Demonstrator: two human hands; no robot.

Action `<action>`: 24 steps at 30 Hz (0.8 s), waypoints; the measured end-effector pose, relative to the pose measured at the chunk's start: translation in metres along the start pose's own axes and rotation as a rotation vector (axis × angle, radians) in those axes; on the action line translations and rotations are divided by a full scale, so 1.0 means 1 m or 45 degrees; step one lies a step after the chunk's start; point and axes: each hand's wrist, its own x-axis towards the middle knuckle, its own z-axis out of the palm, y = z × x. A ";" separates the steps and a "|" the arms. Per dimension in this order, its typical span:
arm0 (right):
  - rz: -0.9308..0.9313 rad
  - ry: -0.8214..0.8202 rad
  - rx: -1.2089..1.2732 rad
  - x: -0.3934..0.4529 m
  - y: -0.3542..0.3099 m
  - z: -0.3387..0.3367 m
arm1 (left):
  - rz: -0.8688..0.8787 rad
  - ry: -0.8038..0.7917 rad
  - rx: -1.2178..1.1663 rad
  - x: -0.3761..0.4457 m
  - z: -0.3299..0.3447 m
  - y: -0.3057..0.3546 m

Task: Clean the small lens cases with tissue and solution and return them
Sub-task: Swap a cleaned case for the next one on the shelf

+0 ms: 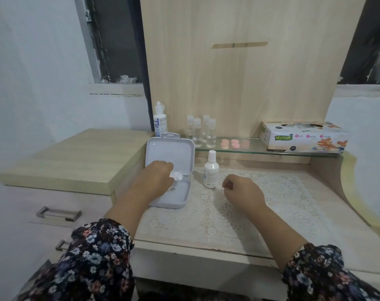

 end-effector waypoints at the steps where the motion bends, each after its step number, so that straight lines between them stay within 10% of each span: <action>1: -0.004 0.010 0.001 0.000 0.000 0.000 | 0.111 0.032 0.101 0.000 0.001 -0.002; 13: -0.019 0.181 0.040 -0.017 0.033 -0.007 | 0.572 0.165 0.469 -0.006 -0.002 -0.001; 24: 0.141 0.217 0.260 -0.020 0.060 -0.011 | -0.232 0.234 -0.451 -0.013 0.005 0.057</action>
